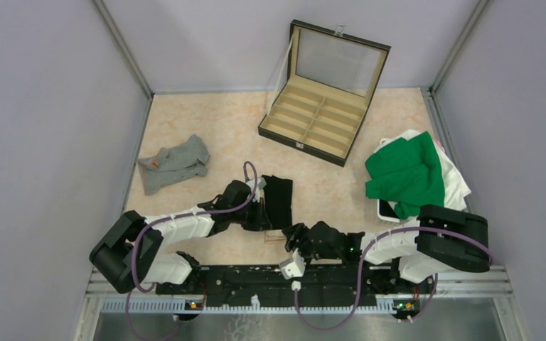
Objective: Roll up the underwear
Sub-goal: Roll the underwear to the center of the board.
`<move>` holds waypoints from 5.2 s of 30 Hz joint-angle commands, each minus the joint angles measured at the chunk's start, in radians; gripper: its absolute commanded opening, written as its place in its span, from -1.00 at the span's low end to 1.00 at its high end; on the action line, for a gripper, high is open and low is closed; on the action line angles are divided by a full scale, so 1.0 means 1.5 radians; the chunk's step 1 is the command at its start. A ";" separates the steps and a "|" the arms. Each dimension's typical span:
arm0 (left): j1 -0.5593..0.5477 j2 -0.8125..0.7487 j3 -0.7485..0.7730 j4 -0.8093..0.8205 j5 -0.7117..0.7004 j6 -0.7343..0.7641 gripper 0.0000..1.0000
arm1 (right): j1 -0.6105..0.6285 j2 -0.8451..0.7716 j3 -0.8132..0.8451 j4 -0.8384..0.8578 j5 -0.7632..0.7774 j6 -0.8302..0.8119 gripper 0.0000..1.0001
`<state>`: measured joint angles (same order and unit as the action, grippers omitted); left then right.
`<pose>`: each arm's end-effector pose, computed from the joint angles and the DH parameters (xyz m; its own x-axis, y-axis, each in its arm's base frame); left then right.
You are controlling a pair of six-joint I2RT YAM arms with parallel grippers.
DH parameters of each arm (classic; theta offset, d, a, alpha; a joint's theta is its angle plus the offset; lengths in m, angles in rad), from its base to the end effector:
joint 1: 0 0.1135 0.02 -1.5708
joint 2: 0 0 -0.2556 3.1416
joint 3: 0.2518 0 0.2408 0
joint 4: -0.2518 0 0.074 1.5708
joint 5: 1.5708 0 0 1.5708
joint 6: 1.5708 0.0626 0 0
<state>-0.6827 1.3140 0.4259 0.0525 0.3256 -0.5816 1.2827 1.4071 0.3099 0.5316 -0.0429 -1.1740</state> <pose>0.1722 -0.1658 0.1188 -0.9007 0.0615 -0.4301 0.3224 0.7582 -0.5667 0.0694 0.2437 0.1123 0.8341 -0.4284 -0.3475 -0.5146 -0.3776 -0.7698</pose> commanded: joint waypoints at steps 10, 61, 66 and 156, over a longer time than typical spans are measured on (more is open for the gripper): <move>-0.004 0.034 -0.019 -0.079 -0.040 0.015 -0.90 | 0.007 0.055 0.035 -0.031 0.012 -0.036 0.04; -0.006 -0.307 -0.099 0.058 0.010 -0.064 -0.99 | -0.005 0.028 0.030 0.085 -0.112 0.226 -1.00; -0.014 -0.223 -0.102 0.111 0.048 -0.057 -1.00 | -0.005 0.029 0.034 0.086 -0.107 0.247 -1.00; -0.020 -0.384 -0.077 0.018 -0.013 0.004 -1.00 | -0.252 0.128 0.163 -0.294 -0.146 1.073 -1.00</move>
<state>-0.7120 0.7914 0.3553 0.0139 0.2062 -0.6353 0.9131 1.5734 0.5655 0.2787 -0.3977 0.4072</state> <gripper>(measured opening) 0.006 0.084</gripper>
